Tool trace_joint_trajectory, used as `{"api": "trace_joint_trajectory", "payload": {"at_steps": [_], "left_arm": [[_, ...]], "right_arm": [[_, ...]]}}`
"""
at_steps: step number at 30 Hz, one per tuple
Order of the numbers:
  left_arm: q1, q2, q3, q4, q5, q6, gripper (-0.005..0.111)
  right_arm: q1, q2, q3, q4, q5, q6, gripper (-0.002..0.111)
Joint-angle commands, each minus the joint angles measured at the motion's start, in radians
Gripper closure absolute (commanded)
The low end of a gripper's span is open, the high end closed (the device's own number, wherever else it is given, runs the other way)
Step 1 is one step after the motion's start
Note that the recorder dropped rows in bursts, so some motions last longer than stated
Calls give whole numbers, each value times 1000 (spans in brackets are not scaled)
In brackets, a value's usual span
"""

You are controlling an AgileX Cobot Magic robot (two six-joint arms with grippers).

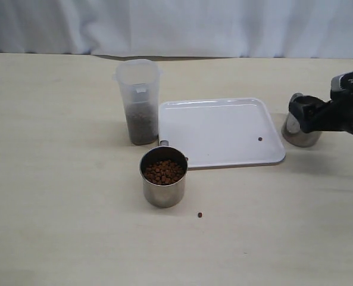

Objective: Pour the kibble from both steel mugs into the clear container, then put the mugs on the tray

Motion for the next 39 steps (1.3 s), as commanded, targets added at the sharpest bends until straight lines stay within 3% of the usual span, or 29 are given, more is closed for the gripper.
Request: {"api": "trace_joint_trajectory", "payload": {"at_steps": [1,6,8,10,12,15,23,27,30,39], "left_arm": [[2,-3,3,-5,-8,-2,107],[2,-3,3,-5,-8,-2,107],[2,-3,3,-5,-8,-2,107],[2,-3,3,-5,-8,-2,107],[2,-3,3,-5,-8,-2,107],[2,-3,3,-5,-8,-2,107],[2,-3,3,-5,-8,-2,107],[2,-3,3,-5,-8,-2,107],[2,-3,3,-5,-8,-2,107],[2,-3,3,-5,-8,-2,107]], "right_arm": [[2,-99,48,0,-8,3,7],[2,-226,108,4,-6,57,8],[2,-295,131,28,11,131,15],[2,-364,160,49,42,171,32],[2,-437,193,85,73,187,57],[2,-549,272,142,72,177,104],[2,-870,581,534,-20,15,103],[2,-1039,691,576,-25,-5,103],[2,-1182,691,553,185,-5,103],[2,-1573,691,562,546,2,103]]}}
